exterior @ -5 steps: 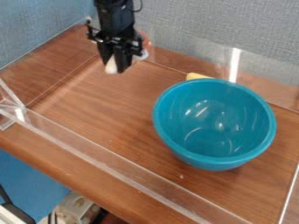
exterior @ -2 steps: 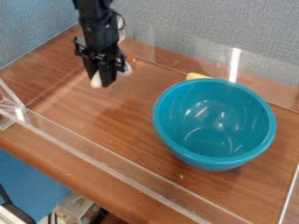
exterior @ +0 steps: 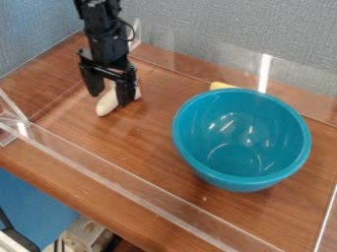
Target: Remove the mushroom from the blue bowl and put it on the table
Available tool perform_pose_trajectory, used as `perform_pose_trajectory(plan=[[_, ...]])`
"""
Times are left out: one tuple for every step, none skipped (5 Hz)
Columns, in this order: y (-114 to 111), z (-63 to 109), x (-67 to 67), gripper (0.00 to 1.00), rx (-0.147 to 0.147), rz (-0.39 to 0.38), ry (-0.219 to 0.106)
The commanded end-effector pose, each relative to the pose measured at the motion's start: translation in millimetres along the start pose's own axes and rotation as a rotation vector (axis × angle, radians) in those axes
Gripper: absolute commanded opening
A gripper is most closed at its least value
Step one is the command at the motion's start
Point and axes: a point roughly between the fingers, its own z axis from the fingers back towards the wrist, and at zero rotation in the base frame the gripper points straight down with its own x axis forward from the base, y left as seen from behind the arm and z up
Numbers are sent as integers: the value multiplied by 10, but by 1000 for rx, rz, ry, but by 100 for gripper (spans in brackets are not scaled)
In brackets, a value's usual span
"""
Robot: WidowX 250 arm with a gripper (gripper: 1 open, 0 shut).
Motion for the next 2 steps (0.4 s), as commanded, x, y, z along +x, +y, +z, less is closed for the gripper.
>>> perform_pose_trajectory(plan=[[-48, 252, 43, 100, 32, 73, -53], [-146, 503, 72, 100, 40, 93, -76]])
